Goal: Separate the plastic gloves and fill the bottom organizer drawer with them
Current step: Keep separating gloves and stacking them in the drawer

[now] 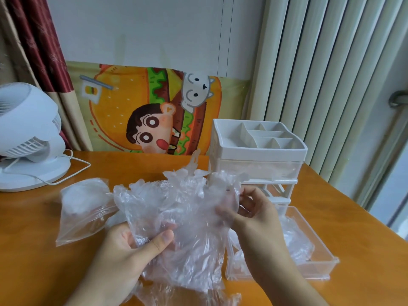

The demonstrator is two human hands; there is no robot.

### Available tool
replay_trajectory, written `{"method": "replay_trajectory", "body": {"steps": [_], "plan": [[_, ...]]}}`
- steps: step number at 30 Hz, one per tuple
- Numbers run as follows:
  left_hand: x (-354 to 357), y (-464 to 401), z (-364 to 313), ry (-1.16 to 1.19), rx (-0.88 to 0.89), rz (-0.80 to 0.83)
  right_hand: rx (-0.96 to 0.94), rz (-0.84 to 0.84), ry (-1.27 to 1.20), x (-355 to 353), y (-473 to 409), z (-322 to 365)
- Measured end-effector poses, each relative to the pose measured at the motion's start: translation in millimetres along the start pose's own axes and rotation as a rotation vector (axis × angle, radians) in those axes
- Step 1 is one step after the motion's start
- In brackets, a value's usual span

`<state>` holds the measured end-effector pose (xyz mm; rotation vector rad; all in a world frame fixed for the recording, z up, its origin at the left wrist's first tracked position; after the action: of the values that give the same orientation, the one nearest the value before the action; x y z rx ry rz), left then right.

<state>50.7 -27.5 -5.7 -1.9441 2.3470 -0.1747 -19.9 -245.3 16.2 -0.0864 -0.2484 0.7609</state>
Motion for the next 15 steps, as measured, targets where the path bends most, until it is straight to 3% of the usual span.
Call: {"method": "replay_trajectory", "body": {"steps": [5, 15], "plan": [[0, -1, 0, 0.027, 0.001, -0.020, 0.037, -0.125, -0.116, -10, -6, 6], [-2, -2, 0, 0.046, -0.017, -0.017, -0.012, -0.211, -0.274, -22, -16, 9]]}}
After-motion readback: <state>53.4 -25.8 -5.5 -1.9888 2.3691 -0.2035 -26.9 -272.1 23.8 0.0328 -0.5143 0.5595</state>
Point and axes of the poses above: each hand's wrist, its own y-axis away from the middle knuckle, its own x-axis out of the palm, z = x × y, the point moved 3 cm from there along -y, towards the middle knuckle, and after that the axes turned 11 degrees about -z, right-handed, at the moved point
